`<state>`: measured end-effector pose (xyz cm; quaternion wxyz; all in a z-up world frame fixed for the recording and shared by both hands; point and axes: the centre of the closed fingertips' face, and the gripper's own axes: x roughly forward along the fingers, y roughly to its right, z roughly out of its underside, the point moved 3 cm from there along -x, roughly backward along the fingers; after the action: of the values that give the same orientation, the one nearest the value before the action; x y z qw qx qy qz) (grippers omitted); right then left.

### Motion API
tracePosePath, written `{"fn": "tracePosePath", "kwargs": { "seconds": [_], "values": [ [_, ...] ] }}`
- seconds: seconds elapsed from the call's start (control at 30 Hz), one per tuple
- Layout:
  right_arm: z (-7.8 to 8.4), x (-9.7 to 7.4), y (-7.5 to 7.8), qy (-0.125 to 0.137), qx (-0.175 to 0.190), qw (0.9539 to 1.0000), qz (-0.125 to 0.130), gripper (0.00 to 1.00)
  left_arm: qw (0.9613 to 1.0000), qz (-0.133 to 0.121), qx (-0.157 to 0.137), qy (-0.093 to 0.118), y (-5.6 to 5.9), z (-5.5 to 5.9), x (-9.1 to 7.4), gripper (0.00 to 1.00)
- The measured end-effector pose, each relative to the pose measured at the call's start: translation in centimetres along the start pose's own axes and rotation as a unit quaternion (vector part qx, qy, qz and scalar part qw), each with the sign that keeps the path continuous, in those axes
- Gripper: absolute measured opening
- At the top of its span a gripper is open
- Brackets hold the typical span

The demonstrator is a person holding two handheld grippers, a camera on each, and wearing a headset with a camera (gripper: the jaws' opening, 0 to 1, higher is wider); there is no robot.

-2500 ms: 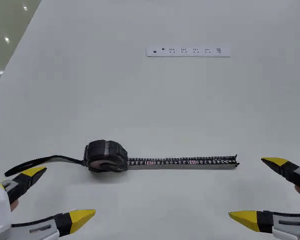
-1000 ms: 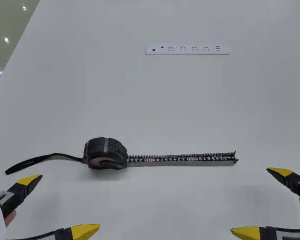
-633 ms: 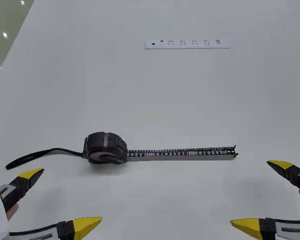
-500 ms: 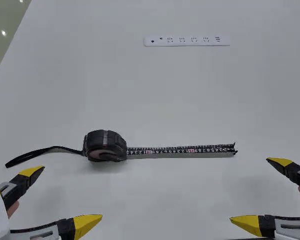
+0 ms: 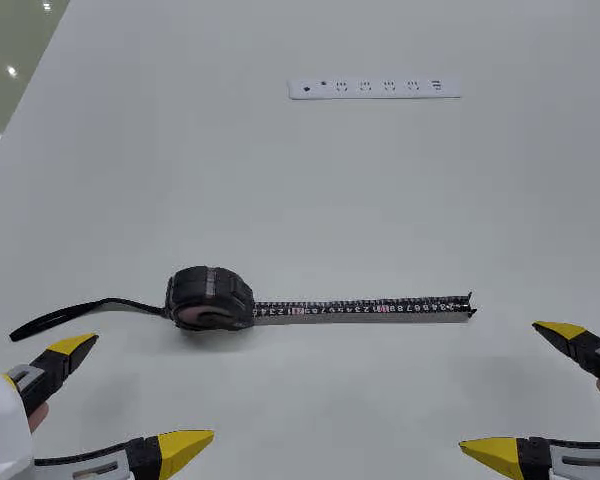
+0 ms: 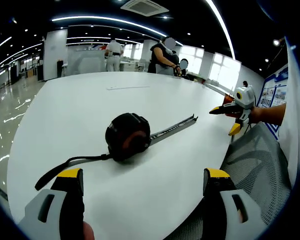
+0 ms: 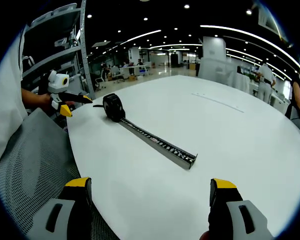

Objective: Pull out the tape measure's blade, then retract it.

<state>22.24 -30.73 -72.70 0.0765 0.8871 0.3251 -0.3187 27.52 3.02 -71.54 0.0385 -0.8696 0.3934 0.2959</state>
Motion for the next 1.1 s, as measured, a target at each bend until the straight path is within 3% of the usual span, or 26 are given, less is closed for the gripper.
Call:
{"fn": "tracePosePath", "kwargs": {
  "seconds": [0.73,1.1],
  "values": [
    [-0.6,0.6,-0.1,0.001,-0.003,1.0000,-0.005,0.99,1.0000,-0.004,-0.005,-0.006,-0.2,0.0,0.3,0.96],
    [-0.9,0.9,0.0,0.004,-0.005,1.0000,-0.005,0.99,0.9997,-0.016,-0.015,-0.005,-0.2,-1.1,1.6,0.92]
  ]
}}
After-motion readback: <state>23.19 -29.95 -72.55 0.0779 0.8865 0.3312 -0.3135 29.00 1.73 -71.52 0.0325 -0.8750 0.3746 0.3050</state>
